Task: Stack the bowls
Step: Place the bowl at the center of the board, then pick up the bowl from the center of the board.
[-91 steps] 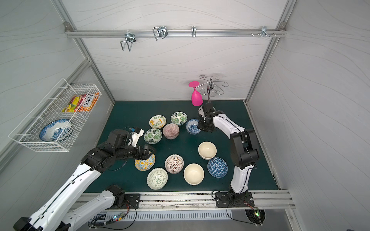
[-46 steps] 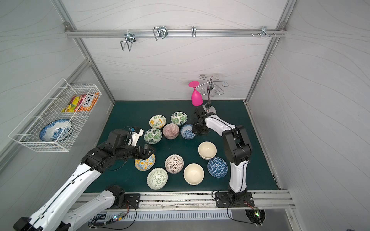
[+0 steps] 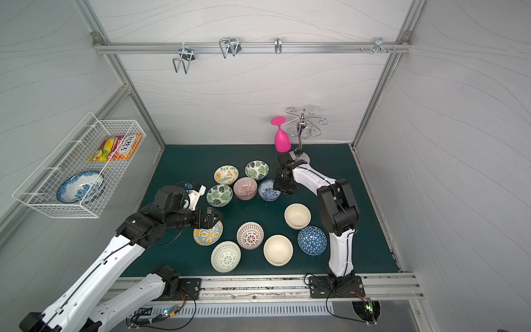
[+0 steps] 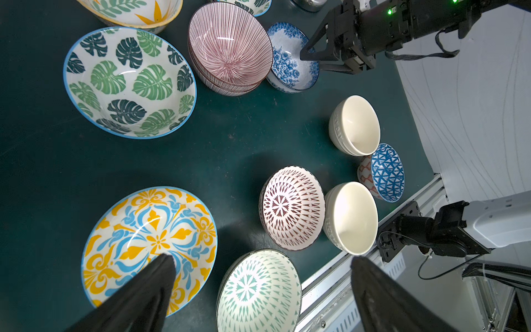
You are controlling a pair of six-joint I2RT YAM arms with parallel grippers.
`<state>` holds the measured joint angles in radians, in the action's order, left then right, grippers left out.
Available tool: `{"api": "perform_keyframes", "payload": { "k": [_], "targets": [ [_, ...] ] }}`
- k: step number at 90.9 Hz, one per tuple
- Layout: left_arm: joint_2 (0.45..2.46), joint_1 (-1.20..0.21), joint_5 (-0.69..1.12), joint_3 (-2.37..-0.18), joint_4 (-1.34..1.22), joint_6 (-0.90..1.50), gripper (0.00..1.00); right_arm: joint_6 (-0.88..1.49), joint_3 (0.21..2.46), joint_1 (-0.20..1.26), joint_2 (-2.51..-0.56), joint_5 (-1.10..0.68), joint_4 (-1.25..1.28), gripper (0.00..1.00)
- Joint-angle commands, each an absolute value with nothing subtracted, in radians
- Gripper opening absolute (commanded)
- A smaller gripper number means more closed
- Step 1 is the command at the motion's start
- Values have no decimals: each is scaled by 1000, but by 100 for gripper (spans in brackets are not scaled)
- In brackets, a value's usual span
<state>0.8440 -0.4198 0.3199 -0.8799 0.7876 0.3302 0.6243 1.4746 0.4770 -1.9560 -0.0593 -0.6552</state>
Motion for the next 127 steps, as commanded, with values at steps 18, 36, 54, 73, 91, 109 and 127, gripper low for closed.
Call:
{"api": "perform_keyframes", "payload": {
  "k": [18, 36, 54, 73, 91, 109, 127],
  "targets": [
    [853, -421, 325, -882, 763, 330, 100, 638, 1236, 339, -1559, 16, -671, 80],
    [857, -422, 346, -883, 758, 328, 100, 700, 996, 191, -1234, 47, -767, 99],
    [842, -422, 357, -879, 750, 329, 100, 737, 836, 125, -1010, -26, -899, 99],
    [835, -422, 367, -880, 751, 328, 100, 791, 729, 125, -810, -60, -1018, 92],
    [823, -422, 367, -879, 750, 328, 100, 817, 667, 127, -668, -83, -1109, 82],
    [816, -422, 368, -878, 750, 328, 100, 800, 607, 127, -667, -105, -1155, 76],
    [816, -422, 364, -878, 750, 328, 100, 779, 569, 126, -664, -137, -1129, 62]
  ]
}}
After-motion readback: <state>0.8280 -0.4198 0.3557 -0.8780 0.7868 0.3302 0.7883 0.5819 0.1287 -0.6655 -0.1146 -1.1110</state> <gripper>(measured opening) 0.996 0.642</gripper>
